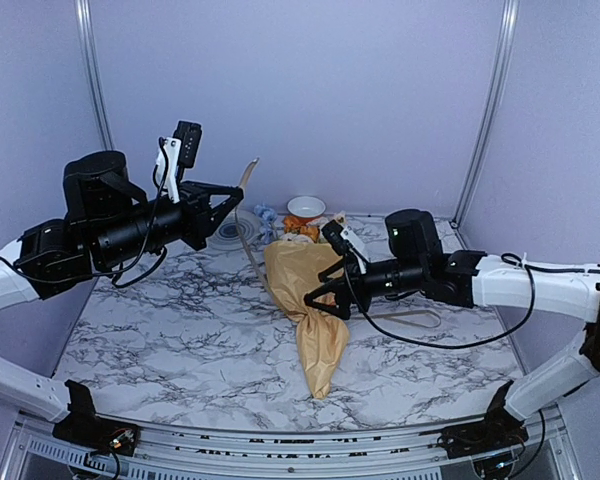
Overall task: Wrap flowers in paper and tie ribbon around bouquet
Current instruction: Cross the half-tied ribbon over the folded bouquet.
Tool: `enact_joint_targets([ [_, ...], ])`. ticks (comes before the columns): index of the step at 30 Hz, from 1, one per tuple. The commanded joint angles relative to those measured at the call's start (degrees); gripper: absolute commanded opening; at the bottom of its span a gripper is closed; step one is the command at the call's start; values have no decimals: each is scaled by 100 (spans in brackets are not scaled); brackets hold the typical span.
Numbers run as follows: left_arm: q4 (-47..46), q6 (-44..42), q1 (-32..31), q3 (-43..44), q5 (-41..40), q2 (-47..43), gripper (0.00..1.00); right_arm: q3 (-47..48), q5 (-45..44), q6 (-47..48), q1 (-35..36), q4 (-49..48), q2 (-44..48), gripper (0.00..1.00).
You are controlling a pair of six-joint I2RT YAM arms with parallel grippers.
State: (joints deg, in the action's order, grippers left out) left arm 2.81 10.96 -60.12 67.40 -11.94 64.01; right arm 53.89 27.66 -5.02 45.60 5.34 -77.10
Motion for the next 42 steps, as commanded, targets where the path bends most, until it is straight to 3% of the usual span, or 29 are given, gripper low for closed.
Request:
enact_joint_targets([
  [1,-502,-274,-28,332,9,184,0,268,712,336,25,-1865,-896,86],
  [5,-539,-333,-31,488,-120,336,0,626,839,414,129,-1903,-1675,78],
  [9,-571,-398,-30,514,-184,388,0,1056,913,407,146,-1514,-2307,61],
  [14,-515,-487,-31,533,-186,418,0,1073,994,231,145,-1802,-2606,51],
  [22,-362,-478,-33,435,-582,274,0,1238,1025,330,122,-1379,-2762,0],
  [27,-8,500,154,-496,-1498,-12,0,1049,1268,-115,-69,-1681,-2604,0],
  [32,291,2268,913,-1939,-1146,209,0,719,1936,-228,-96,-1756,-2226,0],
  [37,26,2567,820,-2364,-477,1355,0,432,2612,-260,-87,-1635,-1895,0],
  [42,-499,2101,25,-2215,-348,2341,4,280,2182,-281,-134,-1523,-1702,0],
])
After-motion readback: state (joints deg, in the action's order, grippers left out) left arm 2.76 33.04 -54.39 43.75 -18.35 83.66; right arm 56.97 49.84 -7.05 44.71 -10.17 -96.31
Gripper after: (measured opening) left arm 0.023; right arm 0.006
